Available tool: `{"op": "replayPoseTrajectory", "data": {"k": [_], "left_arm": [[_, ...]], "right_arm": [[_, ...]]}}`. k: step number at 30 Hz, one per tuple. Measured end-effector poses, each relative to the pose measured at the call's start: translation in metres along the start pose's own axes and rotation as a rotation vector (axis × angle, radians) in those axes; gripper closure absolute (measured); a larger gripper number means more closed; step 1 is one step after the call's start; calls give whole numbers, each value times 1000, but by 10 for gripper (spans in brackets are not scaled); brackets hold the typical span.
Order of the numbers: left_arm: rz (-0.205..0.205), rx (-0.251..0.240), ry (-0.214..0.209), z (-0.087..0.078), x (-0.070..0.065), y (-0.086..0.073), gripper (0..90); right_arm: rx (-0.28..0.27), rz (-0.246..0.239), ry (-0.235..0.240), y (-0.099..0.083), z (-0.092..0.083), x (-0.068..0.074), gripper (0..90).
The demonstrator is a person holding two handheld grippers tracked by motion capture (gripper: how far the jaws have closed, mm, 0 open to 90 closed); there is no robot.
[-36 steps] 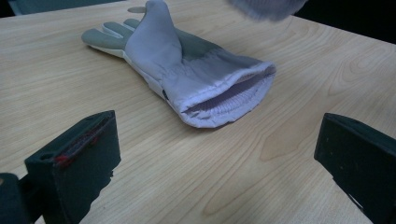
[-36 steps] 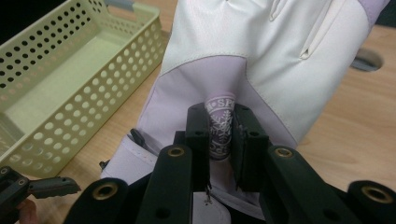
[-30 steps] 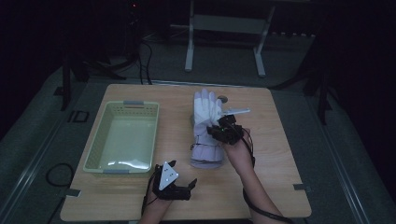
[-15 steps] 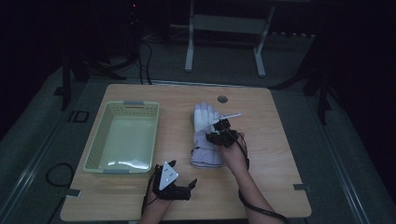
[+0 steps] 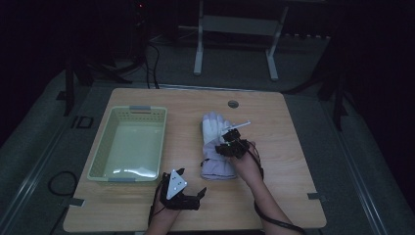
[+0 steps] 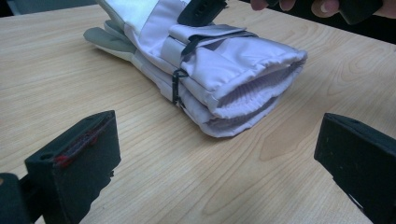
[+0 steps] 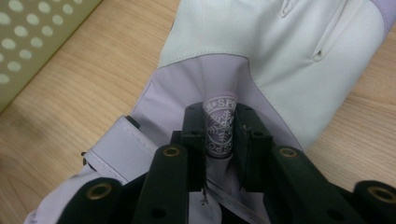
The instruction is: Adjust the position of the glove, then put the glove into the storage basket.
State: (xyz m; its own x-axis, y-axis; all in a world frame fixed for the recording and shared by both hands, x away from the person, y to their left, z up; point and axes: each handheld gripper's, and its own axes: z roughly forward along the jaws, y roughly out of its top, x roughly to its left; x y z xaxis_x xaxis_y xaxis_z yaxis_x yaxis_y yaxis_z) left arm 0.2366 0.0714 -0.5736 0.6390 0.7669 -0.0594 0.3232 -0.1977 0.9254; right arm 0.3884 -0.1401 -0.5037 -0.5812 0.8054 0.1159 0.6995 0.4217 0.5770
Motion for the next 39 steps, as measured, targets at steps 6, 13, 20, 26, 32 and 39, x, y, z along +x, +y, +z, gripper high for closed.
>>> {"op": "replayPoseTrajectory", "data": {"k": [6, 13, 20, 26, 32, 39], "left_arm": [[-11, -2, -2, 0, 1, 0, 5], [-9, 5, -8, 0, 1, 0, 5], [-22, 6, 0, 1, 1, 0, 5], [12, 23, 26, 2, -3, 1, 5], [-18, 10, 1, 1, 1, 1, 5], [-29, -2, -106, 1, -2, 5, 4]], "right_arm": [[11, -98, -11, 7, -1, 1, 658], [-60, -118, 16, 8, -17, -2, 445], [-107, -129, 91, 3, -26, -5, 177], [-184, -131, 114, -11, -29, -14, 139], [-239, -150, 58, -20, -32, -24, 151], [-316, -195, 38, -27, -48, -33, 160]]}}
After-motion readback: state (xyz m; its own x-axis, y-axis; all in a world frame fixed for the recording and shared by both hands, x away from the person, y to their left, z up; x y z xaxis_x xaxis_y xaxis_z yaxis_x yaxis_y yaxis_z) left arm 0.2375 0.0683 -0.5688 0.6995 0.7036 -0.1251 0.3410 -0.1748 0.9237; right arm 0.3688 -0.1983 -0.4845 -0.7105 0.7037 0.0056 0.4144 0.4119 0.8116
